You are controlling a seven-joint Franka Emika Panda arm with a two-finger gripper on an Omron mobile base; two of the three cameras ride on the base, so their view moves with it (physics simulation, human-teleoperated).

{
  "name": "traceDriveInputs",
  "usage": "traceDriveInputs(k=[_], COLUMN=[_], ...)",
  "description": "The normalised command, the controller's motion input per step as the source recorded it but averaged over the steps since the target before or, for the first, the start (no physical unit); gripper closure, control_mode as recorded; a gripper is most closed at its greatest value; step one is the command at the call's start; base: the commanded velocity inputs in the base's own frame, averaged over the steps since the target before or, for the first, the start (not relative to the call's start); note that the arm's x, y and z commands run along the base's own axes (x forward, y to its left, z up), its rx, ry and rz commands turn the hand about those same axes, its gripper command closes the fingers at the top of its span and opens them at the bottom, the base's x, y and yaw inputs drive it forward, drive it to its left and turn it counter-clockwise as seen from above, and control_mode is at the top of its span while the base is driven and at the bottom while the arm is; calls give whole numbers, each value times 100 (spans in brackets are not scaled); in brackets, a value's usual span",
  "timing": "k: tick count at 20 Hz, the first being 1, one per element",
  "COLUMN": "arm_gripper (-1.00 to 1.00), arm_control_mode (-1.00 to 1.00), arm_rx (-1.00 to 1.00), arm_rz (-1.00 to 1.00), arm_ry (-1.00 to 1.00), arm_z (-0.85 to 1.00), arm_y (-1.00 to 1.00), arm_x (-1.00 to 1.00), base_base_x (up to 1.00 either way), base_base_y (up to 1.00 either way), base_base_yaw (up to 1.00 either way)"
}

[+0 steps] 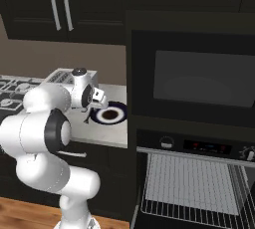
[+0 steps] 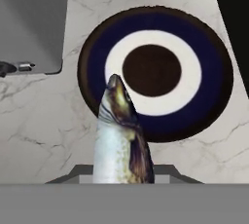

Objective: Take the fish from the oven and place it on the plate on the counter.

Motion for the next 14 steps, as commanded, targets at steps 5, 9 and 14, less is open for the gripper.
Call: traceDriveInputs(k=[5, 9, 14], arm_gripper=[100, 100, 100], arm_control_mode=[-100, -100, -100], arm_rx=[0, 0, 0], arm_rz=[0, 0, -2], arm_ry=[12, 13, 2], arm_z=[-29, -33, -2], arm_y=[-14, -9, -7], arm_x=[17, 6, 3], base_base_x=[0, 0, 0], base_base_y=[0, 0, 0], base_base_yaw=[0, 0, 0])
